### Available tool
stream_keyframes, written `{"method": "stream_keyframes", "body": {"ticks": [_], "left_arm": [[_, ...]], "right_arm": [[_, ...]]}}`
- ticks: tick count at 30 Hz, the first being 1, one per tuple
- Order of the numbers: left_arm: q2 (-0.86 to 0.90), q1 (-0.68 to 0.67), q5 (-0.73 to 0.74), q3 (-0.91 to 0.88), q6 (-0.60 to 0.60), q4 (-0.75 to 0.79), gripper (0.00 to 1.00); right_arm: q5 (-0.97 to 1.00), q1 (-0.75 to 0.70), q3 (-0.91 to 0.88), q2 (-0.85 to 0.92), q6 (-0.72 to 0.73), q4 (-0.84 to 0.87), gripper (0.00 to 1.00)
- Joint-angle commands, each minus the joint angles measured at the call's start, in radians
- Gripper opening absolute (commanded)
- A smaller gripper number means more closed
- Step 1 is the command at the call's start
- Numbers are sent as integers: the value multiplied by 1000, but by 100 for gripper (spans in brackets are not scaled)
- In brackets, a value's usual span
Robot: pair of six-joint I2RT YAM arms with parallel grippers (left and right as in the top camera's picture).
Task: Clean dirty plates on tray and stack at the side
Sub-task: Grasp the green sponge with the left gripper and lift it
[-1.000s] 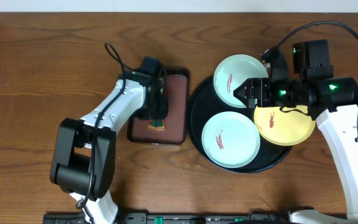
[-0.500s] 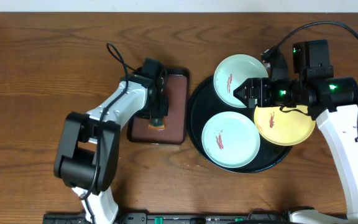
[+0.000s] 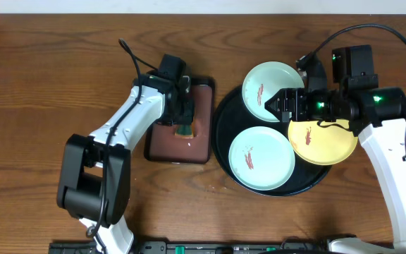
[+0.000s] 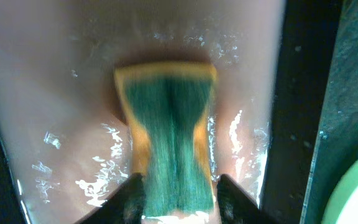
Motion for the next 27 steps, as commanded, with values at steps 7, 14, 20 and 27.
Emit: {"method": "stream_keyframes", "body": {"ticks": [7,14,20,27], "left_arm": [[10,-6,-37,-48,-10,81,52],[84,-31,-37,-51,-44,98,46],[121,-58,-37,-51,-48,112,8],[89,-50,-116,46,-61,-34,7]], "right_arm": [[32,12,18,-5,11,1,78],[45,13,18,-5,11,1,79],[49,13,18,-5,11,2,79],[85,12,18,-5,11,60,76]]}}
